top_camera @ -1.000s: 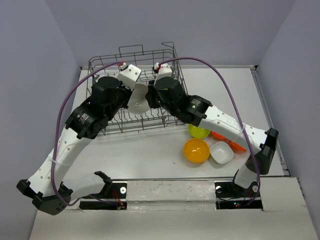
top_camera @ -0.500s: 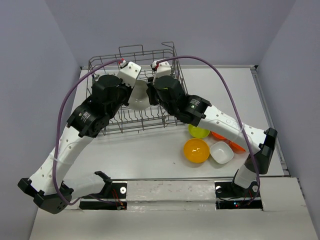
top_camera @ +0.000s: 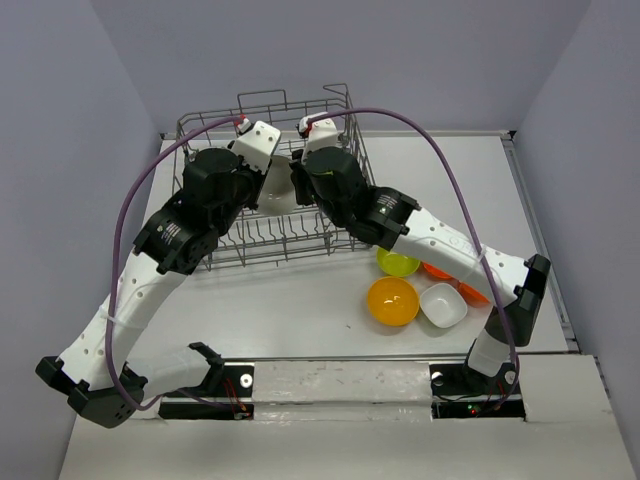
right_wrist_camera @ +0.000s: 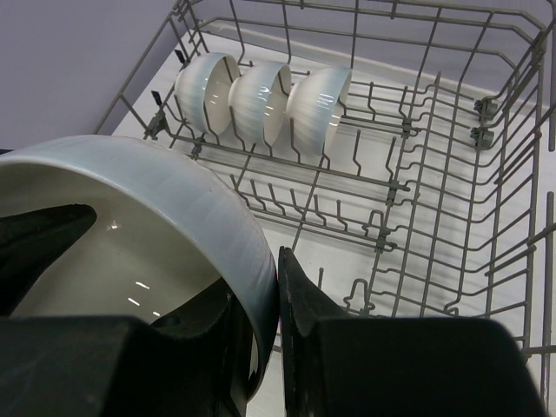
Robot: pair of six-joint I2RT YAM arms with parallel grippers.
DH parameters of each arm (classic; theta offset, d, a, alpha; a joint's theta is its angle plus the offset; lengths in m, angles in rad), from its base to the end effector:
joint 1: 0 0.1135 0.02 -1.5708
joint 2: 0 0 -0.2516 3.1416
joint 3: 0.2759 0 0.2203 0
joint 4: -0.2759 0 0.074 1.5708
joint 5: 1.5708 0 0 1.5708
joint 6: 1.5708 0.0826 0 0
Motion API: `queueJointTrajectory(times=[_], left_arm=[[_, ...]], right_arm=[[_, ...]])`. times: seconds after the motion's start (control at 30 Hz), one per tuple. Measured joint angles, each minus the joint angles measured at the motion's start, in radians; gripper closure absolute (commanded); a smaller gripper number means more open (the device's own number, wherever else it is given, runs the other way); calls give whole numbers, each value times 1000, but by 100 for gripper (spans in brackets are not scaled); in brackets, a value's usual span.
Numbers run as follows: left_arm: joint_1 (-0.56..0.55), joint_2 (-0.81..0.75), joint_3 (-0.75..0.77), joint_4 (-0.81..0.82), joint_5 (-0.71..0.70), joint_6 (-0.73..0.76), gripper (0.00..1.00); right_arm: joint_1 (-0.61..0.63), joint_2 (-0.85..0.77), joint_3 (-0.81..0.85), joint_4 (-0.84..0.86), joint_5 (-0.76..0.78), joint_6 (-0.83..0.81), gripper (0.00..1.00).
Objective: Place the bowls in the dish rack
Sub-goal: Pass from the right arm to the left
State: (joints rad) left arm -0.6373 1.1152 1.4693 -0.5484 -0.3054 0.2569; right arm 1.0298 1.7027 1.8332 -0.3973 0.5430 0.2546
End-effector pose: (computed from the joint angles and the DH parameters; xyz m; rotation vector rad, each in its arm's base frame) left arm 0.2054 -0.1212 0.4397 0.5544 1.6662 -0.0076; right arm 0.2400 0.3167 0.4118 -0.3223 1.7892 0.4167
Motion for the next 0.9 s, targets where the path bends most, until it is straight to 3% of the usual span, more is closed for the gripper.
queueJointTrajectory(times=[0.9], left_arm=[[5, 13, -2, 8, -13, -2, 64]], right_arm=[[0, -3, 32, 39, 29, -72, 99]])
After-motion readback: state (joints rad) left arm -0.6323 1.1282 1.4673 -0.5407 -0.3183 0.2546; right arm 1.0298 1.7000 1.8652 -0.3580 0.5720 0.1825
